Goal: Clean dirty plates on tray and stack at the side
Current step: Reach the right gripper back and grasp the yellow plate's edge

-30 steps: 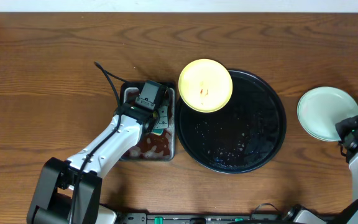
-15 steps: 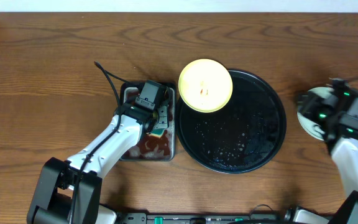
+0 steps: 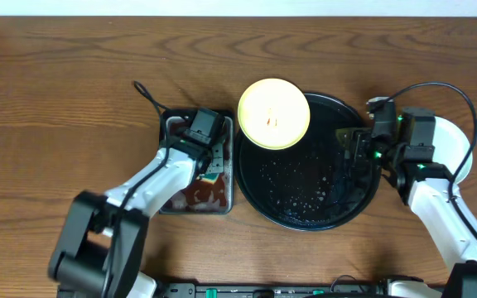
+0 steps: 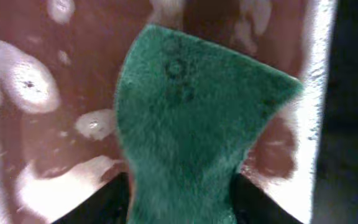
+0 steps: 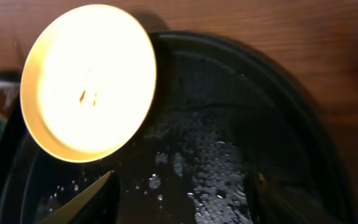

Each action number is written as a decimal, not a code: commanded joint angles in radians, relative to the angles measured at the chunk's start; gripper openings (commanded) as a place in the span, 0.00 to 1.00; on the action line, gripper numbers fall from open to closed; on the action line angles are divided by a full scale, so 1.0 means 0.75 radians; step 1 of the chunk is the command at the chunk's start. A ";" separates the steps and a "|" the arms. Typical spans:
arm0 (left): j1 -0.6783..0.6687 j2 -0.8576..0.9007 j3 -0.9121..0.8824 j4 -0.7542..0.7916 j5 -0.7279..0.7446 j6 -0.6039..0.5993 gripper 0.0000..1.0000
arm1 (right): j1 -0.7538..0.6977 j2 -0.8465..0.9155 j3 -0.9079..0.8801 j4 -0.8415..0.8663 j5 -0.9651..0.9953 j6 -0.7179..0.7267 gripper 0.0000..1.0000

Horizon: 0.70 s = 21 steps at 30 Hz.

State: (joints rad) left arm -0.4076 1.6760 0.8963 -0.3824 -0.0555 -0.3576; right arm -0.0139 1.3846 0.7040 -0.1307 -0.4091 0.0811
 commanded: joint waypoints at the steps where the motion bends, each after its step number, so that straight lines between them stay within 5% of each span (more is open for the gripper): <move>1: 0.004 0.088 -0.020 0.005 -0.021 0.006 0.30 | 0.050 0.005 0.004 0.001 0.054 -0.036 0.63; 2: 0.004 0.103 -0.020 0.003 -0.021 0.006 0.08 | 0.058 0.005 0.004 0.001 0.069 -0.036 0.63; 11: 0.005 -0.045 0.000 -0.026 -0.022 0.007 0.07 | 0.101 0.005 0.004 0.038 0.097 -0.046 0.60; 12: 0.005 -0.093 0.000 -0.034 -0.022 0.007 0.11 | 0.109 0.005 0.004 0.063 0.096 -0.058 0.60; 14: 0.005 -0.137 0.000 -0.043 -0.022 0.007 0.53 | 0.124 0.005 0.004 0.089 0.096 -0.091 0.63; 15: 0.005 -0.151 0.000 -0.045 -0.022 0.007 0.59 | 0.132 0.005 0.005 0.092 0.096 -0.103 0.65; 21: 0.005 -0.127 -0.002 -0.042 -0.020 -0.029 0.63 | 0.164 0.009 0.090 -0.015 0.097 -0.100 0.68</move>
State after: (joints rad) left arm -0.4107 1.5600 0.8963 -0.4118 -0.0559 -0.3634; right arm 0.0921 1.3846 0.7109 -0.1188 -0.3397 0.0296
